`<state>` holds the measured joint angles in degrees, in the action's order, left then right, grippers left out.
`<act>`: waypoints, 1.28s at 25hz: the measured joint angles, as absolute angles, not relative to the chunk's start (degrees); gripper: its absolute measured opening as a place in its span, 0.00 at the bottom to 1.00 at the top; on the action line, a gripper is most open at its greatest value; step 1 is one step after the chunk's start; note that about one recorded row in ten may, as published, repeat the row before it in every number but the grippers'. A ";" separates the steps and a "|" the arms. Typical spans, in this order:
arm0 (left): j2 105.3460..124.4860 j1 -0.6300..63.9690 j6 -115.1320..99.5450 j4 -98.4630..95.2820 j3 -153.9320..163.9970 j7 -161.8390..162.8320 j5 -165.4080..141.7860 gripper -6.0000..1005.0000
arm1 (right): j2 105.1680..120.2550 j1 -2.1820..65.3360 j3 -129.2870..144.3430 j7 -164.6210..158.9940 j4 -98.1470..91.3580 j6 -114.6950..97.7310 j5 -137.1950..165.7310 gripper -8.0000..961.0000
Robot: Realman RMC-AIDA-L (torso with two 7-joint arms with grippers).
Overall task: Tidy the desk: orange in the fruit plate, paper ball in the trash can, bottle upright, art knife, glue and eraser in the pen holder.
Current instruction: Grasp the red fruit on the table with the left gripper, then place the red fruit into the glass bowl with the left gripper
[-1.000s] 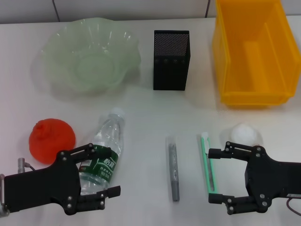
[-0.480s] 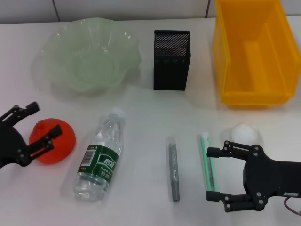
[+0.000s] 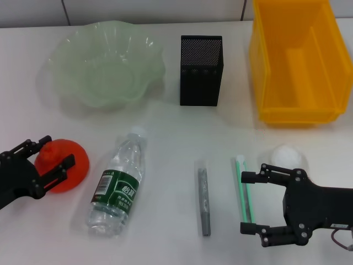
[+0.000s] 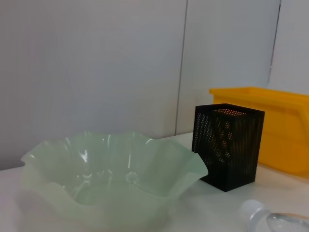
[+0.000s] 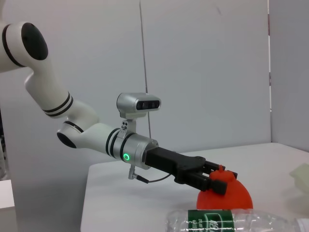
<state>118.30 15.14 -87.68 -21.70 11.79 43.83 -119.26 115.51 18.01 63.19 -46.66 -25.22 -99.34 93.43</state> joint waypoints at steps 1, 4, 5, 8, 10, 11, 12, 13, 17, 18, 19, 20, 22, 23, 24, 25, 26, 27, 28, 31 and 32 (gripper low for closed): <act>118.30 15.14 -87.68 -21.70 11.79 43.83 -119.26 0.77 | 115.51 18.00 63.19 -46.67 -25.22 -99.23 93.43 0.88; 118.26 15.40 -87.73 -22.01 12.79 44.29 -119.28 0.67 | 115.63 17.93 63.19 -46.71 -25.22 -98.95 93.43 0.88; 118.26 15.67 -87.74 -22.20 12.95 44.72 -119.28 0.57 | 115.72 17.87 63.19 -46.73 -25.23 -98.89 93.43 0.88; 118.26 15.89 -87.75 -22.22 12.95 45.05 -119.27 0.51 | 115.76 17.74 63.19 -46.71 -25.22 -98.87 93.43 0.88; 118.27 16.10 -87.90 -22.25 12.95 45.31 -119.28 0.47 | 115.76 17.65 63.19 -46.71 -25.22 -98.87 93.43 0.88; 118.27 16.20 -88.11 -22.45 12.95 45.54 -119.27 0.45 | 115.76 17.62 63.19 -46.71 -25.23 -98.87 93.43 0.88; 118.27 16.33 -88.49 -22.84 12.94 45.87 -119.24 0.43 | 115.76 17.60 63.19 -46.71 -25.23 -98.87 93.43 0.88; 118.26 16.44 -89.05 -23.55 12.87 46.29 -119.11 0.42 | 115.76 17.59 63.19 -46.71 -25.22 -98.86 93.43 0.88; 118.37 17.45 -94.08 -27.51 12.33 48.61 -117.17 0.33 | 115.75 17.57 63.19 -46.83 -25.25 -98.86 93.19 0.88; 118.38 18.09 -95.38 -28.25 12.29 49.37 -115.89 0.31 | 115.75 17.58 63.19 -46.84 -25.27 -98.86 93.14 0.88; 118.39 18.66 -96.01 -28.64 12.28 50.02 -114.94 0.28 | 115.75 17.58 63.20 -46.84 -25.29 -98.86 93.11 0.88; 118.39 19.95 -96.48 -29.22 12.30 51.41 -113.27 0.25 | 115.75 17.58 63.16 -46.85 -25.30 -98.88 93.08 0.88; 118.39 22.79 -95.36 -29.39 12.33 53.39 -111.45 0.22 | 115.76 17.57 62.93 -46.85 -25.31 -98.94 93.08 0.88; 118.41 24.21 -94.34 -29.27 12.37 54.06 -110.82 0.21 | 115.81 17.57 62.73 -46.86 -25.31 -99.04 93.10 0.88; 118.48 26.16 -92.31 -28.78 12.45 54.37 -110.36 0.21 | 115.84 17.58 62.56 -46.86 -25.32 -99.12 93.14 0.88; 118.61 29.49 -88.36 -27.24 12.69 54.20 -109.92 0.20 | 115.92 17.58 62.38 -46.87 -25.36 -99.35 93.15 0.88; 118.61 29.49 -88.36 -27.24 12.69 54.20 -109.92 0.19 | 115.92 17.58 62.38 -46.87 -25.36 -99.35 93.15 0.88; 118.63 31.09 -85.94 -25.99 12.67 53.81 -109.85 0.18 | 115.93 17.58 62.38 -46.90 -25.39 -99.41 93.14 0.88; 118.66 32.83 -83.13 -24.51 12.61 53.34 -109.80 0.18 | 115.93 17.58 62.37 -46.92 -25.40 -99.43 93.13 0.88; 118.73 37.32 -73.18 -20.57 12.53 52.36 -108.54 0.15 | 116.10 17.58 62.38 -46.98 -25.40 -99.46 93.09 0.88; 118.78 38.41 -70.60 -19.41 12.56 51.61 -107.88 0.14 | 116.20 17.59 62.39 -47.01 -25.40 -99.46 93.09 0.88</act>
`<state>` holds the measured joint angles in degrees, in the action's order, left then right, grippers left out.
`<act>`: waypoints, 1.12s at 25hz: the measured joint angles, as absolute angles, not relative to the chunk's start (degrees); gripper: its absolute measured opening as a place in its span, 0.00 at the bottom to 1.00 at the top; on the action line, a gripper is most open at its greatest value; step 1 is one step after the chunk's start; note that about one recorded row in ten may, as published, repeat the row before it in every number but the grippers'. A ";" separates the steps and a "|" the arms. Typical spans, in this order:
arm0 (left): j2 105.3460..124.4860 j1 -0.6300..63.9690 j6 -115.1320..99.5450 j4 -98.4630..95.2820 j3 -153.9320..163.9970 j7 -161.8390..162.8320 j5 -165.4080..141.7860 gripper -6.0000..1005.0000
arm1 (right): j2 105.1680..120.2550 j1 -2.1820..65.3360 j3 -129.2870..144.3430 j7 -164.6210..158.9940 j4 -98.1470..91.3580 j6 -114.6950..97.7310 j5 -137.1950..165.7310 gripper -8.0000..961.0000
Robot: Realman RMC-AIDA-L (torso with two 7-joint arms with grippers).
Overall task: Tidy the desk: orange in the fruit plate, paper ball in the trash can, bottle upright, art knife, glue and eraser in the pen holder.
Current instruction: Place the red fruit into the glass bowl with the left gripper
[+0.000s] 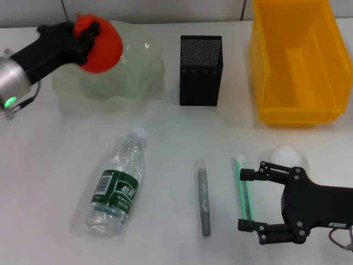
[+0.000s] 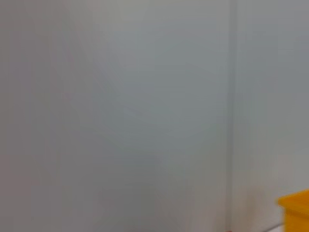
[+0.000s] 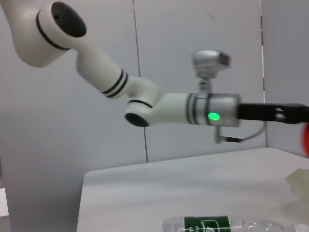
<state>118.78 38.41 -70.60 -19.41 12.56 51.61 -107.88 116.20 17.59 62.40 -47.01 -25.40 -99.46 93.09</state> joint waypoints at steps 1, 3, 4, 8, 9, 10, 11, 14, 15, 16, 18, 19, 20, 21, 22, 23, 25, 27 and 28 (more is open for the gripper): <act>118.80 39.47 -67.98 -18.27 12.59 50.63 -107.03 0.17 | 116.27 17.62 62.40 -47.11 -25.41 -99.46 93.09 0.88; 118.84 41.87 -62.10 -14.79 12.59 46.47 -104.99 0.22 | 116.41 17.74 62.41 -48.58 -25.94 -99.38 93.21 0.88; 118.84 41.87 -62.10 -14.79 12.59 46.47 -104.99 0.24 | 116.41 17.74 62.41 -48.58 -25.94 -99.38 93.21 0.88; 118.82 41.55 -61.65 -13.84 12.49 44.56 -104.39 0.34 | 116.59 17.48 62.41 -52.09 -29.28 -99.35 93.40 0.88; 118.82 41.55 -61.65 -13.84 12.49 44.56 -104.39 0.36 | 116.59 17.48 62.41 -52.09 -29.28 -99.35 93.40 0.88; 118.75 40.93 -62.46 -13.97 12.58 44.64 -104.40 0.38 | 116.63 17.39 62.43 -53.28 -30.44 -99.46 93.43 0.88; 118.70 40.34 -63.24 -14.16 12.64 44.70 -104.39 0.40 | 116.64 17.36 62.44 -55.35 -31.93 -99.52 93.58 0.88; 118.45 36.96 -68.20 -15.40 13.09 45.07 -104.66 0.49 | 116.70 17.09 62.36 -63.26 -38.29 -99.17 95.15 0.88; 118.41 35.86 -70.07 -15.86 13.47 45.20 -104.85 0.53 | 116.78 16.83 62.13 -67.53 -41.75 -98.79 96.26 0.88; 118.36 34.30 -72.83 -16.52 14.59 45.23 -104.92 0.57 | 116.84 16.66 61.77 -72.19 -45.60 -98.28 97.44 0.88; 118.32 30.93 -78.25 -18.02 17.61 45.41 -104.96 0.65 | 116.97 16.60 61.21 -81.72 -54.14 -97.67 101.34 0.88; 118.32 29.23 -80.73 -18.73 19.35 45.56 -104.94 0.69 | 117.20 16.81 61.12 -87.10 -59.19 -97.62 104.37 0.88; 118.33 28.06 -82.48 -19.19 20.55 45.66 -104.93 0.71 | 117.66 17.18 61.15 -92.79 -64.75 -97.57 108.29 0.88; 118.34 26.25 -84.82 -19.73 22.59 45.64 -104.94 0.73 | 118.19 17.70 61.22 -98.13 -70.11 -97.66 112.19 0.88; 118.35 24.78 -86.67 -20.28 24.32 45.46 -104.93 0.75 | 118.73 18.43 61.57 -103.24 -74.65 -97.91 116.24 0.88; 118.36 23.34 -88.59 -20.85 26.00 45.06 -104.96 0.77 | 119.11 19.32 62.24 -108.91 -79.12 -98.23 120.58 0.88; 118.45 20.74 -91.75 -21.83 28.82 43.98 -104.85 0.81 | 119.38 21.61 64.90 -119.46 -86.19 -99.02 127.75 0.88; 118.53 18.89 -93.99 -22.28 29.85 42.97 -104.64 0.81 | 119.24 24.18 67.29 -127.68 -89.60 -99.85 132.26 0.88; 118.55 17.86 -94.96 -22.33 29.89 42.35 -104.54 0.81 | 119.19 25.58 67.86 -131.23 -90.33 -100.55 134.52 0.88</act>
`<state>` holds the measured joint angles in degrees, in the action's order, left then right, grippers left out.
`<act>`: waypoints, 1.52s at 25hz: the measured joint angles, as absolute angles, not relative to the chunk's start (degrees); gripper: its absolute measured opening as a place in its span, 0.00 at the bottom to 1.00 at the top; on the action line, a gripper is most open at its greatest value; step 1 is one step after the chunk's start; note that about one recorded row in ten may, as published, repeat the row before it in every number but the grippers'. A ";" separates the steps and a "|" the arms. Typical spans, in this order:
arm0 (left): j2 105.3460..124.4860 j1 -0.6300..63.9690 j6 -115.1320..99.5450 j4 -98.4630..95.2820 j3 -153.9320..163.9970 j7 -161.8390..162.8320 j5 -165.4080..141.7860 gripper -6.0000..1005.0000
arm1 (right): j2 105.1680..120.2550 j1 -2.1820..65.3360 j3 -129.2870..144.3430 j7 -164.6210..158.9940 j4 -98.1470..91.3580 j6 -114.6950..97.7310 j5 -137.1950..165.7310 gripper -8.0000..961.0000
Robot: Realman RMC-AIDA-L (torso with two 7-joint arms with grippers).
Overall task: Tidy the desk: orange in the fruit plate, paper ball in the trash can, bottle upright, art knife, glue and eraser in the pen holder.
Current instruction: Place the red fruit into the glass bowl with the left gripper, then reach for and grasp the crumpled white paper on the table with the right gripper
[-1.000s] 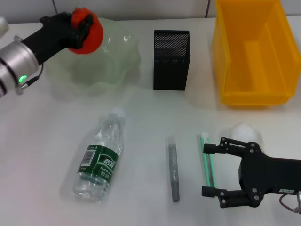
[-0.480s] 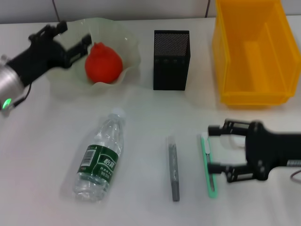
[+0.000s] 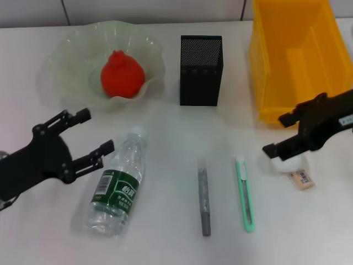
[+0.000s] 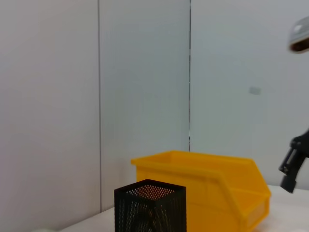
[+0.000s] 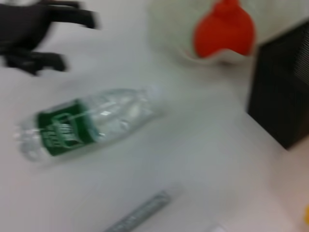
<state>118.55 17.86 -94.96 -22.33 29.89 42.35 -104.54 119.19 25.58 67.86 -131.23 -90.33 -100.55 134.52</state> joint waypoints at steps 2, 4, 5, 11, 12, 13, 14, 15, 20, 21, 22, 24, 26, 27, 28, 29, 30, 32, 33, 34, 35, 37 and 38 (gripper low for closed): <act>118.56 16.88 -95.15 -22.27 29.48 41.81 -104.50 0.81 | 119.15 28.01 68.44 -135.88 -91.06 -101.86 138.99 0.88; 118.56 16.41 -94.96 -22.03 28.95 41.61 -104.44 0.81 | 119.16 29.37 69.00 -137.99 -90.92 -102.28 142.81 0.88; 118.56 16.32 -94.89 -21.97 28.82 41.59 -104.42 0.81 | 119.19 29.73 69.58 -138.65 -90.51 -102.27 144.24 0.87; 118.51 16.58 -92.36 -21.86 29.02 41.47 -104.72 0.81 | 119.31 30.29 72.44 -140.33 -87.56 -99.97 149.14 0.87; 118.51 16.63 -92.16 -21.83 29.09 41.47 -104.77 0.81 | 119.33 30.29 72.66 -140.40 -87.07 -99.54 149.36 0.87; 118.52 16.66 -92.08 -21.82 29.13 41.47 -104.80 0.81 | 119.33 30.31 72.86 -140.46 -86.35 -98.81 149.41 0.87; 118.54 16.67 -92.03 -21.81 29.19 41.46 -104.85 0.81 | 119.34 30.39 73.12 -140.51 -85.47 -98.10 149.44 0.86; 118.57 16.70 -92.00 -21.78 29.23 41.46 -104.88 0.81 | 119.35 30.55 73.44 -140.54 -84.66 -97.41 149.46 0.86; 118.60 16.65 -91.92 -21.71 29.28 41.43 -104.98 0.81 | 119.31 32.41 76.23 -140.58 -77.85 -92.50 149.56 0.86; 118.60 16.62 -91.85 -21.70 29.30 41.43 -105.03 0.81 | 119.31 32.85 76.52 -140.58 -76.60 -91.80 149.58 0.86; 118.59 16.57 -91.67 -21.68 29.32 41.42 -105.07 0.81 | 119.30 33.39 76.82 -140.57 -75.19 -91.14 149.64 0.86; 118.58 16.47 -91.35 -21.64 29.36 41.41 -105.11 0.81 | 119.28 34.54 77.22 -140.57 -72.54 -90.07 150.40 0.85; 118.57 16.35 -91.23 -21.61 29.36 41.40 -105.13 0.81 | 119.34 35.37 77.46 -140.61 -70.91 -89.31 151.69 0.85; 118.57 16.33 -91.21 -21.61 29.35 41.40 -105.12 0.81 | 119.37 35.58 77.62 -140.64 -70.32 -88.89 152.22 0.85; 118.56 16.29 -91.16 -21.61 29.36 41.40 -105.12 0.81 | 119.41 35.69 77.81 -140.64 -69.89 -88.54 152.51 0.85; 118.56 16.27 -91.11 -21.61 29.36 41.40 -105.12 0.81 | 119.42 35.76 78.09 -140.65 -69.43 -88.09 152.57 0.85; 118.56 16.24 -91.04 -21.61 29.36 41.40 -105.12 0.81 | 119.42 35.83 78.34 -140.65 -68.98 -87.68 152.60 0.85; 118.56 16.23 -90.96 -21.61 29.36 41.39 -105.12 0.81 | 119.43 36.07 78.80 -140.66 -67.95 -86.98 152.63 0.85; 118.56 16.22 -90.96 -21.61 29.36 41.39 -105.12 0.81 | 119.44 36.18 79.00 -140.67 -67.52 -86.73 152.64 0.84; 118.56 16.21 -90.96 -21.62 29.36 41.39 -105.12 0.81 | 119.44 36.39 79.30 -140.67 -67.04 -86.67 152.65 0.84; 118.56 16.20 -90.96 -21.62 29.36 41.39 -105.12 0.81 | 119.44 36.60 79.55 -140.68 -66.66 -86.67 152.66 0.84; 118.56 16.24 -90.96 -21.62 29.35 41.39 -105.12 0.81 | 119.41 36.97 79.79 -140.69 -66.09 -86.82 152.68 0.84; 118.56 16.28 -90.96 -21.62 29.36 41.39 -105.12 0.81 | 119.39 37.16 79.83 -140.70 -65.85 -86.96 152.69 0.84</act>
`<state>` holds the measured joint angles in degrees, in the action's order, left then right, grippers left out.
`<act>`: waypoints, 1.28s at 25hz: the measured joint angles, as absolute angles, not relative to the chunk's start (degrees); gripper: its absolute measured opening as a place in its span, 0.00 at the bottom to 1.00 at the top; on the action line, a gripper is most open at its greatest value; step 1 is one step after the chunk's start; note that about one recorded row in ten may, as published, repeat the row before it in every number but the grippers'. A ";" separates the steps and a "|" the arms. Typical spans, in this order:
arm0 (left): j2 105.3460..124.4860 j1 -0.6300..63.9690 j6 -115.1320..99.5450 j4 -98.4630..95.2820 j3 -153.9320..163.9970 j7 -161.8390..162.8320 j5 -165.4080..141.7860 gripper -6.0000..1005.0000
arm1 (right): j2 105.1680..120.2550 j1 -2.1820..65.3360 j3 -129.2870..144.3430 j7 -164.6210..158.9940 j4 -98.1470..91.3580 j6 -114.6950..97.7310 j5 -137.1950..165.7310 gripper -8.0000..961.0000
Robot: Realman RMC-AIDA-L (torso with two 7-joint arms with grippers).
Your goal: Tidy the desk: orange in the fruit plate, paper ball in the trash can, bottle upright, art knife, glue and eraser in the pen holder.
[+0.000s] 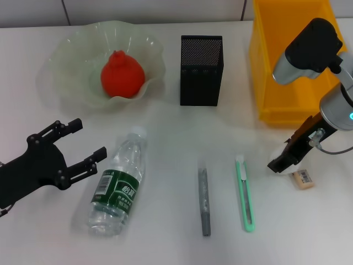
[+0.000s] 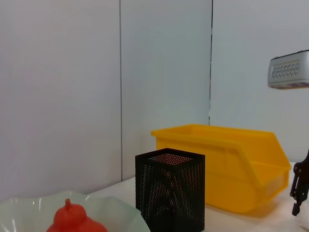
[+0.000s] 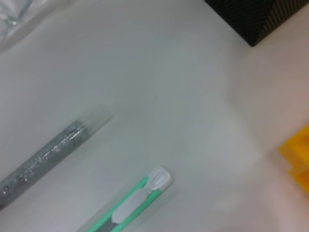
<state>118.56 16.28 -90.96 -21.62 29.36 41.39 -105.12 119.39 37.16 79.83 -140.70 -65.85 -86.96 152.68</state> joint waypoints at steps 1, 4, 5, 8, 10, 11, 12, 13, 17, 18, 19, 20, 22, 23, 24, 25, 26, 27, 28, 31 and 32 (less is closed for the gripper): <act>118.56 16.31 -90.95 -21.62 29.36 41.39 -105.12 0.81 | 119.39 37.27 79.83 -140.70 -65.68 -87.10 152.69 0.84; 118.56 16.35 -90.96 -21.62 29.35 41.39 -105.11 0.81 | 119.37 37.47 79.61 -140.76 -65.66 -87.71 152.72 0.61; 118.56 16.38 -90.96 -21.62 29.35 41.39 -105.11 0.81 | 119.36 37.49 79.44 -140.77 -65.82 -88.02 152.72 0.60; 118.56 16.42 -90.96 -21.62 29.35 41.39 -105.11 0.81 | 119.36 37.52 78.98 -140.78 -66.85 -89.42 152.58 0.57; 118.56 16.45 -90.98 -21.62 29.35 41.39 -105.11 0.81 | 119.35 37.35 78.45 -140.79 -68.66 -90.73 152.41 0.55; 118.54 16.47 -91.06 -21.62 29.35 41.39 -105.11 0.81 | 119.35 37.16 77.93 -140.79 -69.86 -91.47 152.37 0.54; 118.52 16.49 -91.20 -21.65 29.52 41.39 -105.11 0.81 | 119.36 36.61 75.57 -140.79 -73.57 -93.45 152.31 0.53; 118.52 16.52 -91.37 -21.72 29.76 41.39 -105.11 0.81 | 119.36 36.61 75.57 -140.79 -73.57 -93.45 152.31 0.52; 118.49 16.58 -91.57 -21.93 30.34 41.39 -105.11 0.81 | 119.28 35.47 68.25 -140.79 -83.21 -96.21 152.18 0.50; 118.48 16.59 -91.58 -21.91 30.35 41.39 -105.11 0.81 | 119.26 35.18 66.50 -140.74 -85.25 -96.41 152.16 0.50; 118.48 16.59 -91.58 -21.91 30.35 41.39 -105.11 0.81 | 119.24 34.98 65.15 -140.58 -86.82 -96.49 152.15 0.50; 118.48 16.61 -91.60 -21.84 30.37 41.39 -105.11 0.81 | 119.21 34.75 63.41 -140.31 -88.22 -96.25 152.13 0.50; 118.48 16.66 -91.61 -21.66 30.39 41.39 -105.11 0.81 | 119.19 34.38 60.17 -139.70 -89.88 -94.34 151.97 0.50; 118.50 16.68 -91.57 -21.66 30.39 41.39 -105.11 0.81 | 119.18 34.22 59.24 -139.47 -89.85 -92.71 151.87 0.50; 118.53 16.69 -91.54 -21.65 30.40 41.39 -105.12 0.81 | 119.16 34.03 58.46 -139.23 -89.35 -90.41 151.71 0.50; 118.54 16.70 -91.54 -21.64 30.41 41.39 -105.12 0.81 | 119.18 33.87 58.27 -139.09 -88.38 -88.65 151.59 0.50; 118.54 16.70 -91.54 -21.64 30.41 41.39 -105.12 0.81 | 119.17 33.76 58.31 -138.99 -86.85 -86.52 151.55 0.50; 118.55 16.70 -91.62 -21.63 30.41 41.55 -105.11 0.81 | 119.18 33.65 58.44 -138.92 -85.31 -84.35 151.52 0.50; 118.55 16.70 -91.64 -21.62 30.42 41.62 -105.12 0.81 | 119.18 33.62 58.64 -138.90 -83.98 -82.50 151.51 0.50; 118.51 16.84 -91.68 -21.62 30.48 42.40 -105.12 0.81 | 119.21 33.92 59.44 -138.87 -79.74 -77.34 151.44 0.50; 118.48 16.87 -91.68 -21.62 30.50 42.71 -105.11 0.81 | 119.21 34.16 59.70 -138.86 -78.52 -76.33 151.38 0.55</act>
<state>118.48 16.87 -91.68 -21.62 30.50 42.71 -105.11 119.21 34.16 59.70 -138.86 -78.52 -76.33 151.38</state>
